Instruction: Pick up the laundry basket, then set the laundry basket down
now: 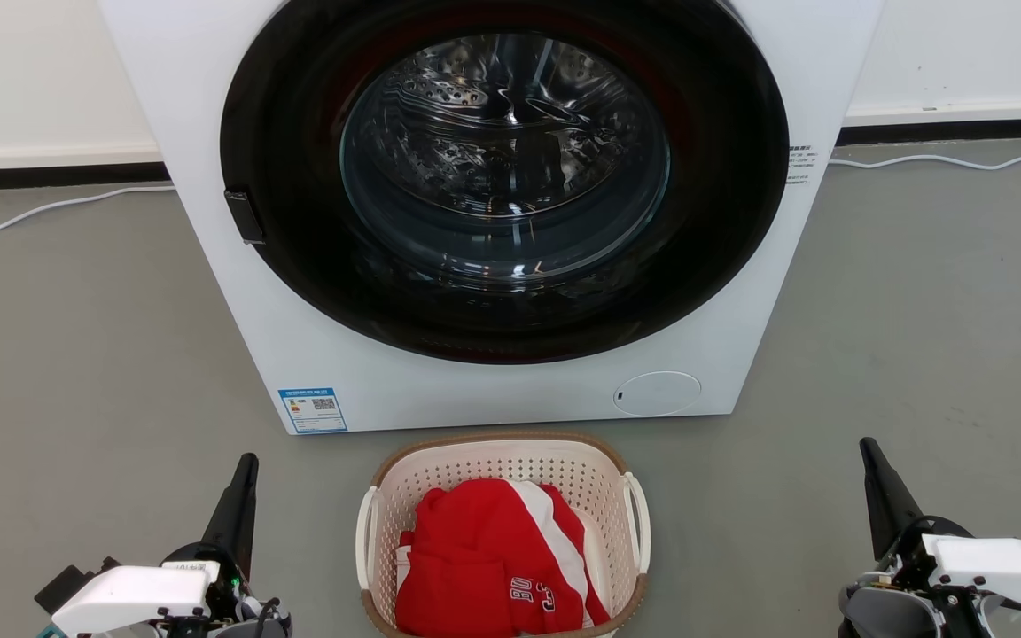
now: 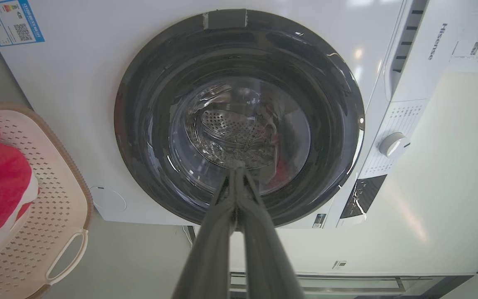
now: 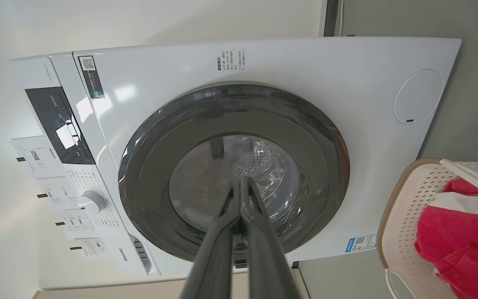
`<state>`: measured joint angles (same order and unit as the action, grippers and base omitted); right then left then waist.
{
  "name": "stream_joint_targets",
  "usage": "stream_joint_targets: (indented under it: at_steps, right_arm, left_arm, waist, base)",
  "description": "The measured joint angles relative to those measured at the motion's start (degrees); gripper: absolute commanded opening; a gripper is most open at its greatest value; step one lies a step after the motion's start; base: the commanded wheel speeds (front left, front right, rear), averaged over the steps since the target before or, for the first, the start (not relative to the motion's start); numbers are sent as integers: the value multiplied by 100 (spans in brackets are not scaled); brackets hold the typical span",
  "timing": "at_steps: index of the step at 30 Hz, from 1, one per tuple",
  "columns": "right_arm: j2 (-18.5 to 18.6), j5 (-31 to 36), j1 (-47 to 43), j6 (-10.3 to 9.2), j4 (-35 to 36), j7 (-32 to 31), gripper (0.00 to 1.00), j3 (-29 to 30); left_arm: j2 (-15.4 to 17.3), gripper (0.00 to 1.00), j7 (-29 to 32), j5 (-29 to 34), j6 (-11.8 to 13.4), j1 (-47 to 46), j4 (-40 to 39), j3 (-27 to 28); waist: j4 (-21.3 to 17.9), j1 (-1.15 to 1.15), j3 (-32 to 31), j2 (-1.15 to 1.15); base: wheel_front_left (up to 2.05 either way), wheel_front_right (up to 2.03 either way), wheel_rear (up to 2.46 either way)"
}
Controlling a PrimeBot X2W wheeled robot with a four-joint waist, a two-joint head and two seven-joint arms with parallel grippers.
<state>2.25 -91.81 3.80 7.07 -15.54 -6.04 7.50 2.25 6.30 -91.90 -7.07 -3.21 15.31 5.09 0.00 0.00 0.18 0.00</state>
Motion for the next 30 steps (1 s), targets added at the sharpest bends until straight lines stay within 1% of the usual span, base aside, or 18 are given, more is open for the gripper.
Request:
stream_joint_targets:
  at_steps: [14,15,21,30]
  right_arm:
    - [0,0,0,0,0,0,0,0]
    - [-3,2,-17,-1,-23,1,100,-7]
    - [-86,2,-335,-9,-312,9,100,-47]
    - [-86,11,-358,-8,-183,129,100,-214]
  left_arm:
    - [0,0,0,0,0,0,0,0]
    - [-7,100,0,1,1,17,23,2]
    - [-69,100,-21,1,2,361,343,-7]
    - [-66,100,-179,20,2,370,265,-96]
  waist:
    - [0,0,0,0]
    - [0,0,0,0]
    - [0,0,2,0]
    - [-6,2,-42,0]
  base:
    - [0,0,0]
    - [0,0,0]
    - [0,0,0]
    - [0,0,0]
